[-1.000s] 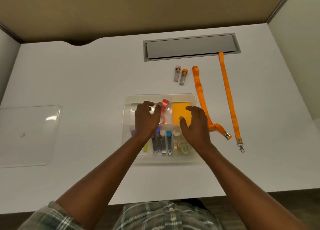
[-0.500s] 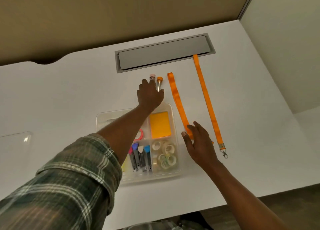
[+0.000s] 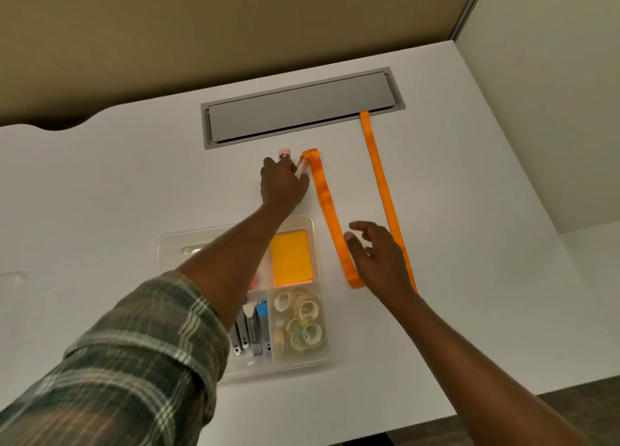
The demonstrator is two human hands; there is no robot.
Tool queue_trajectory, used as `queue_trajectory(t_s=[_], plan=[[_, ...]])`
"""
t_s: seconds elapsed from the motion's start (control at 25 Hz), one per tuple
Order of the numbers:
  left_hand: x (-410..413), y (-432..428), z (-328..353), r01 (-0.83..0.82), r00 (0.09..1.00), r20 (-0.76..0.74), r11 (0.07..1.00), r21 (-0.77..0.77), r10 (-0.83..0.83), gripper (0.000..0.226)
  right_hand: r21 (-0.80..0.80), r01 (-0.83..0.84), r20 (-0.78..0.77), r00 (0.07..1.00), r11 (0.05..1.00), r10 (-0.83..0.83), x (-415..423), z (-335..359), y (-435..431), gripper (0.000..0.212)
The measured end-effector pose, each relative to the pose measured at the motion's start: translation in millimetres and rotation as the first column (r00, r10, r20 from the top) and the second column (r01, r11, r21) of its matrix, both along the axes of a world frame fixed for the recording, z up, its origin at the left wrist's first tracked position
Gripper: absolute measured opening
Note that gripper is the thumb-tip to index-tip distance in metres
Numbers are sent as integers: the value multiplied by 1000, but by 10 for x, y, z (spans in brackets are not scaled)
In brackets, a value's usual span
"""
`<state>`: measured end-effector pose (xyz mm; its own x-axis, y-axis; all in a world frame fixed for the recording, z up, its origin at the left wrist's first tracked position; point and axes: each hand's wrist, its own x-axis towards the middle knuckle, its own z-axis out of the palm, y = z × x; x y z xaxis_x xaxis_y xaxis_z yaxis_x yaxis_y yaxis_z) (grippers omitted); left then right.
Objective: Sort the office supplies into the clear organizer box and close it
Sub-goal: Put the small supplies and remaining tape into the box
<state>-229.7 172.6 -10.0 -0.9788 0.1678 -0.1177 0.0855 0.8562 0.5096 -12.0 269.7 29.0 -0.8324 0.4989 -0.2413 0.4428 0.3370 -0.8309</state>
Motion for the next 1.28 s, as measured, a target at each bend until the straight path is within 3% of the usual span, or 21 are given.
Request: queue_trajectory(t_s=[0.08, 0.2, 0.28, 0.48, 0.76, 0.88, 1.0, 1.16, 1.28], plan=[[201, 23, 117, 58, 998, 0, 991, 120, -58, 37, -268, 171, 108, 983, 948, -147, -333, 80, 16, 41], [552, 32, 363, 159, 987, -42, 961, 227, -154, 34, -574, 311, 179, 950, 757, -255, -750, 170, 63, 54], [658, -431, 551, 125, 991, -75, 955, 269, -108, 33, -610, 238, 128, 971, 756, -203, -1017, 341, -313, 53], [1019, -506, 653, 142, 990, -55, 892, 429, -132, 27, -569, 185, 61, 981, 801, -184, -998, 464, -222, 19], [1513, -1506, 824, -176, 984, 107, 844, 507, 141, 23, -605, 124, 154, 987, 787, -37, -826, 633, -892, 22], [1809, -2069, 823, -254, 967, 145, 833, 492, 209, 21, -525, -37, 169, 975, 850, 147, -673, 610, -1350, 24], [2065, -2548, 733, -242, 969, 151, 874, 421, 195, 22, -330, -289, 120, 932, 899, 343, -495, 540, -1797, 27], [2307, -2955, 520, -190, 973, 181, 941, 281, 142, 32, -17, -561, 169, 814, 828, 555, -366, 416, -2282, 38], [2390, -3076, 427, -136, 981, 170, 960, 243, 96, 37, 75, -620, 269, 767, 781, 583, -317, 303, -2531, 40]])
